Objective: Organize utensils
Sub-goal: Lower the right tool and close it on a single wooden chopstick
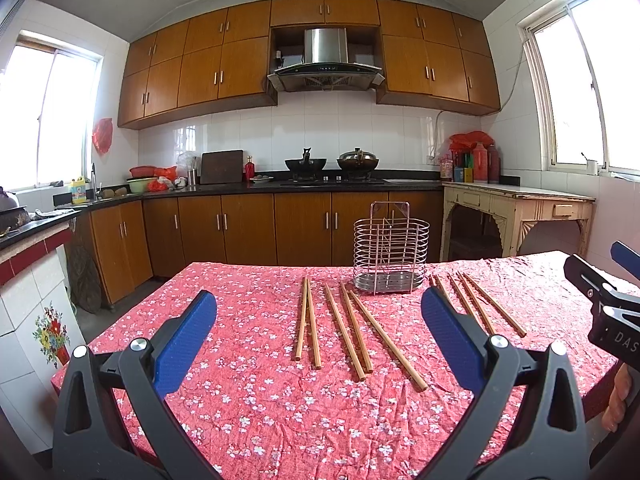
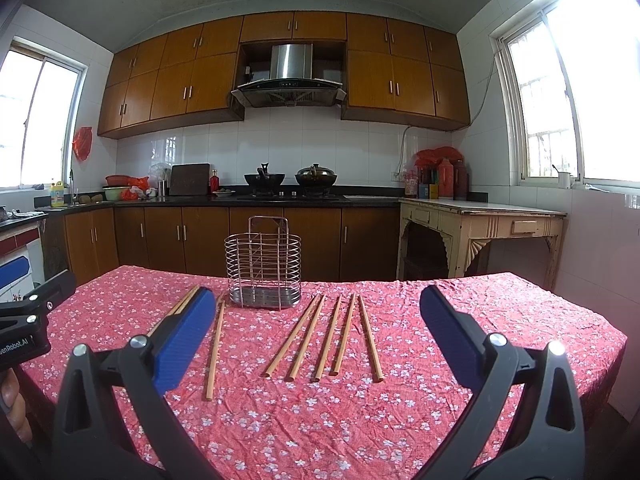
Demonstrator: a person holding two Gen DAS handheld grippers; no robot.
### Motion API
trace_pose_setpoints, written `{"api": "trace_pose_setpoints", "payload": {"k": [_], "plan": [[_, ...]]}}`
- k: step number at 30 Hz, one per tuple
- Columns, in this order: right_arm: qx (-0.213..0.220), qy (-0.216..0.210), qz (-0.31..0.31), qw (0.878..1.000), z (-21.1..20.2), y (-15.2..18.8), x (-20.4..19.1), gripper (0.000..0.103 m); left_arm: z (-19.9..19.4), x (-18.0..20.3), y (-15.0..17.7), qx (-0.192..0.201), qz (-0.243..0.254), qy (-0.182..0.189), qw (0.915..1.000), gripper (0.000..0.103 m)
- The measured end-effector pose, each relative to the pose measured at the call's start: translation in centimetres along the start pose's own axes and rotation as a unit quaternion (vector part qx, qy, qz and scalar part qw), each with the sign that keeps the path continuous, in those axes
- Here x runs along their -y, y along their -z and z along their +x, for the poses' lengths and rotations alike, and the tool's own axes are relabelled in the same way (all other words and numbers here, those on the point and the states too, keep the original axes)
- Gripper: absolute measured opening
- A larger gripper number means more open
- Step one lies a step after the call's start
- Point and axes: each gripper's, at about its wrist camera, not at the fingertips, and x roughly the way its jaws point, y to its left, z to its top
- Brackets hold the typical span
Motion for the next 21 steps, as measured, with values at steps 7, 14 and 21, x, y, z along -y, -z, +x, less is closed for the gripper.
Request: {"api": "trace_pose_setpoints", "payload": {"k": [7,14,21], "plan": [[-0.037,0.013,0.010,0.999,2.0,0.9,0.7,0.099,1.8,-1.0,0.4,-0.040,-0.015,-0.005,0.9991,0.101],[-0.135,0.041,0.024,0.990,7.2,2.5,3.0,0.099,5.4,-2.7,1.2,-0.109,-0.027,0.007,0.9937,0.101],[-0.268,0.046,0.016,0.962,15.0,4.0,5.2,0.073,10.5,-4.0,1.0,-0.178,0.010,0.007,0.9840,0.101]]}}
